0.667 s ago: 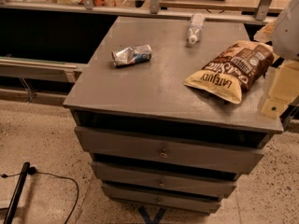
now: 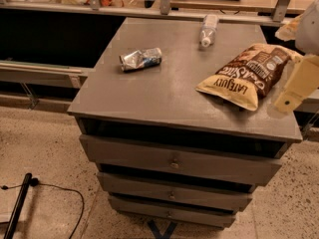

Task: Place blue plastic bottle upright

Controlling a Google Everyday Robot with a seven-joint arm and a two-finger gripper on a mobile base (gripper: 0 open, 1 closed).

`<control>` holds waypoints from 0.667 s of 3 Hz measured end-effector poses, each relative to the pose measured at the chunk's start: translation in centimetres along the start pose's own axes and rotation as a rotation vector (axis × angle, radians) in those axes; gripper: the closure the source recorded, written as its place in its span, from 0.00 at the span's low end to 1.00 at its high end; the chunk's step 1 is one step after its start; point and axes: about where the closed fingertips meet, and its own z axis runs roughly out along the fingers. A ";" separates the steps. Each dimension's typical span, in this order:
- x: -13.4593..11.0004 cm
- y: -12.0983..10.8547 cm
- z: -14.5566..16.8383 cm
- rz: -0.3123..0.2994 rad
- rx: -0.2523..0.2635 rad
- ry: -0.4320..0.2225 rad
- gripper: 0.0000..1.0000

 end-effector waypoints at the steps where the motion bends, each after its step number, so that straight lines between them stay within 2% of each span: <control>1: 0.3 -5.1 1.1 0.135 0.017 -0.196 0.00; 2: 0.8 -10.5 2.9 0.250 0.010 -0.387 0.00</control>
Offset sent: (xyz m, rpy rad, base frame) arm 0.1749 -0.0737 -0.0066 0.7158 -0.1298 -0.2233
